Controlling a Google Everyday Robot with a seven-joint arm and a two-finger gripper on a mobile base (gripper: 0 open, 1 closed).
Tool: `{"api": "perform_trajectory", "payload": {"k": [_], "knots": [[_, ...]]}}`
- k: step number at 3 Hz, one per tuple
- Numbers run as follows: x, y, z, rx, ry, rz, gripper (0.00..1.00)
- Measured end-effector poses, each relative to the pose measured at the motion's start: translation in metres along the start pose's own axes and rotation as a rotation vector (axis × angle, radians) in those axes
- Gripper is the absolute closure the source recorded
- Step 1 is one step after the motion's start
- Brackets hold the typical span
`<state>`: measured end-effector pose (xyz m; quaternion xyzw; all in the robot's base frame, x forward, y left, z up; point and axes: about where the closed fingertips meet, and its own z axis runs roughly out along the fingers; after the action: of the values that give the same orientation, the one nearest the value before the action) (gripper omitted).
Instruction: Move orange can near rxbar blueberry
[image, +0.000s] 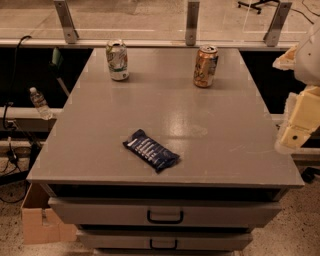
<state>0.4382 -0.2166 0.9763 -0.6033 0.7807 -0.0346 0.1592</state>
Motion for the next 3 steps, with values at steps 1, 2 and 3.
{"api": "perform_trajectory", "payload": {"k": [1, 2, 3], "knots": [[0.0, 0.0, 0.0, 0.0, 0.0, 0.0, 0.0], [0.003, -0.024, 0.019, 0.0, -0.052, 0.041, 0.0], [0.004, -0.072, 0.052, 0.011, -0.148, 0.095, 0.0]]}}
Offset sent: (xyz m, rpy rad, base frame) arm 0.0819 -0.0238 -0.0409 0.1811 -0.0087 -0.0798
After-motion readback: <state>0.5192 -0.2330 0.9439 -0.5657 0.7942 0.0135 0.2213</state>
